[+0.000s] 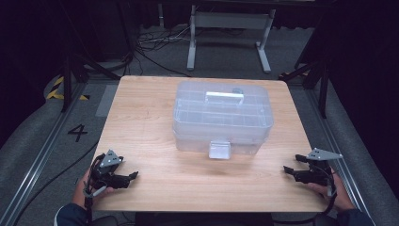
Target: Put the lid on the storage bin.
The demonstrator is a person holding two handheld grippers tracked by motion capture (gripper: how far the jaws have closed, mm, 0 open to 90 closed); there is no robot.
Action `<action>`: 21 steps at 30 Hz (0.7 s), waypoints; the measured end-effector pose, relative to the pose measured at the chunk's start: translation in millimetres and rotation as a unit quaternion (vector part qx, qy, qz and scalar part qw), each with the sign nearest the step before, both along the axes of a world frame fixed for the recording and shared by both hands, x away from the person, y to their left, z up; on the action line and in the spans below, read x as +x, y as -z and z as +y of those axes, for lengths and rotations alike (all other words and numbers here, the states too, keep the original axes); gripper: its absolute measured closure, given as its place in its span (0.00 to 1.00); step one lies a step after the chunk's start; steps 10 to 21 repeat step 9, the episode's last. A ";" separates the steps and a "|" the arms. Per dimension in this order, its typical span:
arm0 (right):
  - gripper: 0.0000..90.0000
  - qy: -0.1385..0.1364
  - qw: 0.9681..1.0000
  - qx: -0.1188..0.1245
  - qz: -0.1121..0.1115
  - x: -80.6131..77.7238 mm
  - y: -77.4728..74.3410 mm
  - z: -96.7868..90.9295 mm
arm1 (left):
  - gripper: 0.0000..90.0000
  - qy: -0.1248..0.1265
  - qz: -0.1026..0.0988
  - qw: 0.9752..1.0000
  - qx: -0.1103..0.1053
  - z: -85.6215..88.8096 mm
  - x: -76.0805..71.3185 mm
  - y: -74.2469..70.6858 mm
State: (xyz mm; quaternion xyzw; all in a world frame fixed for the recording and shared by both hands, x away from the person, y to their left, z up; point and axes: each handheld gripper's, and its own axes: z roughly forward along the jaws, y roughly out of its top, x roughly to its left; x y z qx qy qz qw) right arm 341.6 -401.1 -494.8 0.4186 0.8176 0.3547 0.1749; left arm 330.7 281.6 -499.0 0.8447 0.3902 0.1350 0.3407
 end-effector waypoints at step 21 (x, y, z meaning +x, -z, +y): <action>0.23 0.009 1.000 -0.002 0.002 -0.9 0.0 0.2 | 0.17 0.000 0.000 1.000 0.000 -0.1 0.0 0.0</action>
